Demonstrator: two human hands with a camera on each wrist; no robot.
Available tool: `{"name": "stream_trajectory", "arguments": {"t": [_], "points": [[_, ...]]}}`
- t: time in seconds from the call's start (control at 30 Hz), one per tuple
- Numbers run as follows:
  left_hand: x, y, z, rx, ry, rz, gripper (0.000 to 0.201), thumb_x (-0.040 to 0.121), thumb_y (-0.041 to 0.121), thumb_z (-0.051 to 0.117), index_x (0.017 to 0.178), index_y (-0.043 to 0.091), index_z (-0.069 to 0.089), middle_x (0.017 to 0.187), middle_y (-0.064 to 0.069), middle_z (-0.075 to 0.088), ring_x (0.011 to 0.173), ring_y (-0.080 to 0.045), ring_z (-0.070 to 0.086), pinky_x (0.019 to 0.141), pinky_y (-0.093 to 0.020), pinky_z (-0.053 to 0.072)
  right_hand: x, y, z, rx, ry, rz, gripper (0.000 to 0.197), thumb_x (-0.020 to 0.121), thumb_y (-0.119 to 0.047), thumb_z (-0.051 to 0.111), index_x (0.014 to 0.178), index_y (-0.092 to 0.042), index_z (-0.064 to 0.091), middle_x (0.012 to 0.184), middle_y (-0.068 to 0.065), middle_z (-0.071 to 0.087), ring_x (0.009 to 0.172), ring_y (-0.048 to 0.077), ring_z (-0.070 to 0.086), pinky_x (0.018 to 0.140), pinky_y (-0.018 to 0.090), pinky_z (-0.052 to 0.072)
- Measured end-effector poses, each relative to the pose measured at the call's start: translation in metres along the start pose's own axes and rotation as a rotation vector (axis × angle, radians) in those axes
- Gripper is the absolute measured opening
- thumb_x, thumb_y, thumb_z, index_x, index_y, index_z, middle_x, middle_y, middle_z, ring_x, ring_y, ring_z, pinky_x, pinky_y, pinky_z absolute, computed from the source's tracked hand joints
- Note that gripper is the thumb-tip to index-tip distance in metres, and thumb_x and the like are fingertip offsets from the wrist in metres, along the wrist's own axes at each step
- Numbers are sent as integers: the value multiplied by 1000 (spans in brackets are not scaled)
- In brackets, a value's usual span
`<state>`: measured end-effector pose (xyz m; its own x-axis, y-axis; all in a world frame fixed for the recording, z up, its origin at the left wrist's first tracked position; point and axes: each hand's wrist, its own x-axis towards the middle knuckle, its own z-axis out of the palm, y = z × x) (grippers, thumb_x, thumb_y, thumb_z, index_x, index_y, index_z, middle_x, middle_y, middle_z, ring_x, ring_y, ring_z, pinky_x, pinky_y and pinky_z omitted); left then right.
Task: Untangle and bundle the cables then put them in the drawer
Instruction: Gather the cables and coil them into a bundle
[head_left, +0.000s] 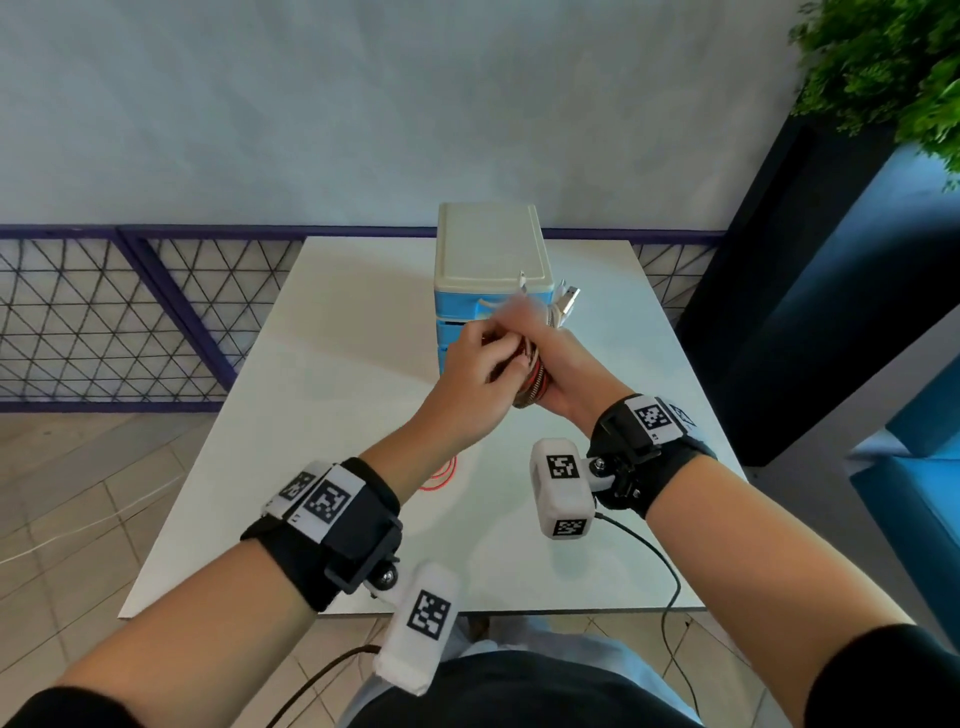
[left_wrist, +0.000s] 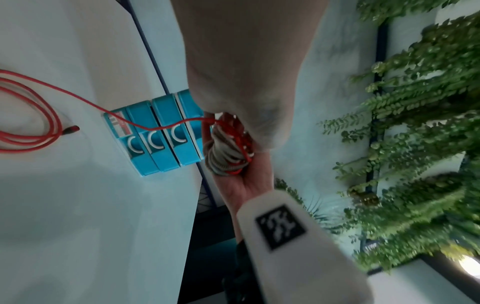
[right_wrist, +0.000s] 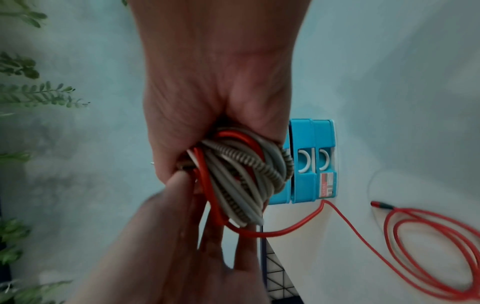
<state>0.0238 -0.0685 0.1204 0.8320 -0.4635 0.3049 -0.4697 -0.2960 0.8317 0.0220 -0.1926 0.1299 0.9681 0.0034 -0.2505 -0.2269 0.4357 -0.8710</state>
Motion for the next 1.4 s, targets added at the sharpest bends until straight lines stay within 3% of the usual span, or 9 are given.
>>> {"name": "stream_trajectory", "arguments": {"t": [0.23, 0.43, 0.6, 0.67, 0.8, 0.93, 1.1, 1.27, 1.4], "points": [[0, -13, -7, -139, 276, -167, 8, 98, 15, 41, 106, 18, 43, 111, -4, 50, 101, -13, 54, 79, -21, 48, 9, -3, -1, 18, 136, -101, 11, 89, -15, 65, 83, -7, 61, 71, 7, 62, 69, 20, 65, 73, 39, 58], [-6, -15, -20, -522, -200, -479, 39, 102, 36, 32, 75, 14, 50, 52, 5, 46, 51, -16, 47, 63, -28, 44, 12, -17, -9, 31, 220, -202, 21, 92, -12, 61, 72, -11, 54, 56, 1, 55, 50, 14, 58, 59, 32, 54], [-22, -32, -39, -562, -801, -612, 41, 102, 34, 30, 73, 15, 52, 62, 2, 33, 54, -12, 31, 65, -24, 38, 15, -36, -25, 125, 265, -229, 16, 91, -10, 61, 76, -10, 56, 60, 1, 58, 55, 14, 61, 70, 37, 57], [-22, -41, -45, -351, -884, -608, 37, 101, 34, 36, 81, 17, 62, 65, 3, 38, 59, -13, 34, 63, -23, 33, 11, -41, -29, 88, 221, -174, 15, 92, -11, 61, 77, -9, 59, 63, 2, 63, 62, 15, 65, 80, 39, 56], [0, -43, -45, 222, -636, -347, 16, 92, 25, 58, 83, 26, 71, 76, 12, 60, 72, -2, 50, 71, -18, 38, -1, -42, -30, -16, 65, -25, 3, 92, -11, 59, 92, -7, 59, 83, 7, 72, 85, 21, 71, 85, 41, 56], [21, -33, -41, 206, -265, -203, 7, 84, 19, 69, 78, 21, 68, 72, 15, 62, 64, -3, 53, 64, -19, 40, -4, -31, -27, -233, -64, 113, 28, 91, -12, 61, 117, -4, 57, 120, 23, 65, 112, 35, 63, 97, 49, 48], [33, -17, -40, 218, -101, -106, 7, 84, 25, 69, 83, 20, 64, 79, 8, 63, 73, -6, 56, 67, -20, 44, -6, -16, -23, -337, -179, 200, 35, 90, -14, 63, 122, -1, 57, 104, 22, 68, 101, 37, 67, 87, 46, 54], [30, -19, -45, 121, -134, -420, 39, 91, 47, 52, 82, 9, 61, 67, -2, 55, 53, -16, 49, 58, -31, 48, -7, -19, -27, -309, -72, 126, 9, 90, -11, 63, 95, -4, 60, 75, 8, 62, 62, 18, 66, 62, 29, 57], [21, -20, -49, -431, -172, -716, 33, 101, 34, 38, 76, 16, 52, 54, 5, 39, 44, -11, 34, 52, -25, 43, -2, -16, -39, -313, 74, 52, 10, 89, -18, 66, 88, -10, 59, 74, 7, 60, 61, 18, 63, 60, 28, 56]]}}
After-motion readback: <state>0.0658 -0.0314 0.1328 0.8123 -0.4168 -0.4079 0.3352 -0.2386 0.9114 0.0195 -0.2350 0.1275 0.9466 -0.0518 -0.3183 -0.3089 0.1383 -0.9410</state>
